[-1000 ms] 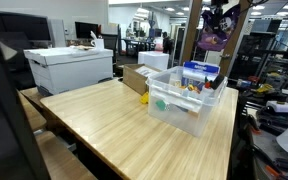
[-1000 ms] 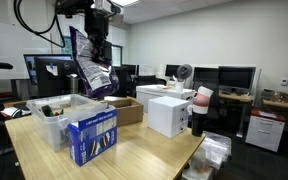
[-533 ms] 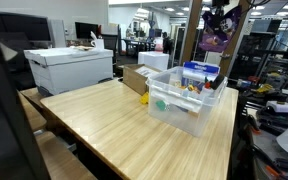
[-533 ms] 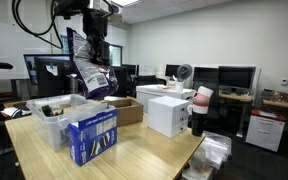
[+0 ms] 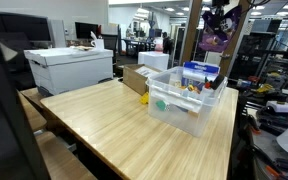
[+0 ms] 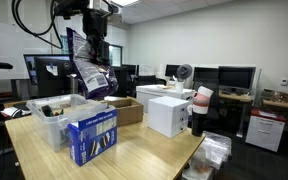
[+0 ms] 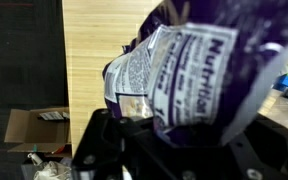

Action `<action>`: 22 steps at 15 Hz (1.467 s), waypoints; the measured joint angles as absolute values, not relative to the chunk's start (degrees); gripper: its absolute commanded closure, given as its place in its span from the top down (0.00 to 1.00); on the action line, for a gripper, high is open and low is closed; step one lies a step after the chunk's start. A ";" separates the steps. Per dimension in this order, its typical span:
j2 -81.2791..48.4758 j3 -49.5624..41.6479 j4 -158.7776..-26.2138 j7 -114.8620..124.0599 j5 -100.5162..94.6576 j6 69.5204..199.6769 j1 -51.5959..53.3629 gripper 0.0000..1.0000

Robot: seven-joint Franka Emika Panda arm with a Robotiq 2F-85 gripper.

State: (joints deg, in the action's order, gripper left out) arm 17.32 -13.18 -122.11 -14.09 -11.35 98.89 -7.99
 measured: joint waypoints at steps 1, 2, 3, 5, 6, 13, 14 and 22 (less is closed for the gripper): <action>17.32 -13.18 -122.11 -14.09 -11.35 98.89 -7.99 0.03; 17.32 -13.18 -122.11 -14.08 -11.35 98.89 -7.99 0.03; 17.33 -13.17 -122.11 -14.08 -11.35 98.89 -7.99 0.03; 17.33 -13.17 -122.12 -14.08 -11.35 98.89 -7.99 0.03; 17.33 -13.17 -122.12 -14.08 -11.35 98.89 -7.99 0.03; 16.33 -13.99 -122.12 -14.08 -11.32 98.87 -8.09 0.03; 15.94 -14.39 -122.12 -14.08 -11.32 98.87 -8.15 0.03; 11.85 -18.54 -122.12 -16.89 -8.27 101.06 -9.24 0.01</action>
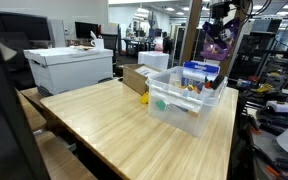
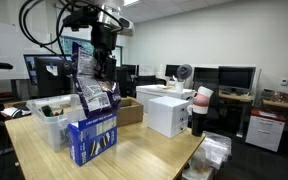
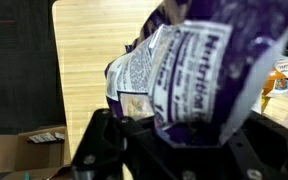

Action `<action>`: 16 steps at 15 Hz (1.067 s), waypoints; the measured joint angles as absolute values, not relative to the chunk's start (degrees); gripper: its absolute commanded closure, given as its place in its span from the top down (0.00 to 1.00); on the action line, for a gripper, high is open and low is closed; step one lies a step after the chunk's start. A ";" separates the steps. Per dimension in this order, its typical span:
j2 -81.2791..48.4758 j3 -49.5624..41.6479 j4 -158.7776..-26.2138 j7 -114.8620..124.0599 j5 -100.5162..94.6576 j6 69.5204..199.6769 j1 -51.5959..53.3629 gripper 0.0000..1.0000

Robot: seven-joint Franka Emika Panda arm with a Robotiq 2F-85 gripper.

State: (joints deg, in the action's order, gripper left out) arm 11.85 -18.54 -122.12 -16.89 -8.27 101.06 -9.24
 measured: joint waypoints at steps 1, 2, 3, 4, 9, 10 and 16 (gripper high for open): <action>11.36 -18.87 -122.12 -17.62 -7.80 101.34 -9.52 0.01; 11.02 -19.06 -122.13 -18.08 -7.45 101.54 -9.70 0.01; 10.63 -19.31 -122.13 -18.57 -7.11 101.78 -9.86 0.01; 10.25 -19.50 -122.13 -18.96 -6.88 101.95 -10.05 0.01; 8.00 -20.04 -122.35 -21.67 -5.87 103.37 -11.28 0.01; 7.65 -20.12 -122.49 -22.19 -5.87 103.63 -11.37 0.02; 5.39 -20.16 -124.70 -23.85 -5.85 104.34 -11.99 0.02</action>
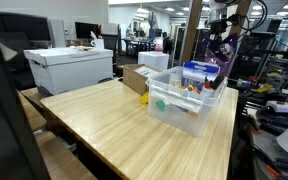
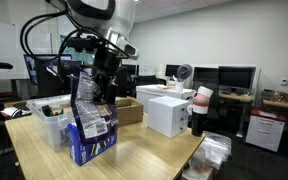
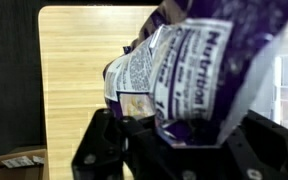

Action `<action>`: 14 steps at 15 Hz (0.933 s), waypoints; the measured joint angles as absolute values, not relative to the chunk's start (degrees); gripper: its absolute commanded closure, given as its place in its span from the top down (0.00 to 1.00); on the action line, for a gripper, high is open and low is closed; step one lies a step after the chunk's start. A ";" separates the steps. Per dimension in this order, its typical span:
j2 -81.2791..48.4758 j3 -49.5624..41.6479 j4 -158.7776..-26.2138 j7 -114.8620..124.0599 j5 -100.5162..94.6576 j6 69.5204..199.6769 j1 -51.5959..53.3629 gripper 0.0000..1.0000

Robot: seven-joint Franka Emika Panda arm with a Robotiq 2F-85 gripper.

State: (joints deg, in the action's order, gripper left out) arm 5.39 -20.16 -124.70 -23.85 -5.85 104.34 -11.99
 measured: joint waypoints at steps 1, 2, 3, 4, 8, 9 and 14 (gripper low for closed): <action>5.23 -20.15 -125.39 -24.14 -5.85 104.53 -11.99 0.01; 5.01 -20.16 -126.33 -24.53 -5.85 105.00 -12.01 0.01; 4.86 -20.16 -127.11 -24.72 -5.85 105.61 -12.04 0.01; 4.65 -20.16 -128.16 -24.93 -5.85 106.67 -12.10 0.01; 4.17 -20.16 -130.81 -25.01 -5.85 110.64 -12.74 0.01; 4.17 -20.16 -131.25 -25.01 -5.85 111.47 -12.86 0.01; 4.16 -20.16 -132.33 -25.01 -5.85 113.66 -13.41 0.01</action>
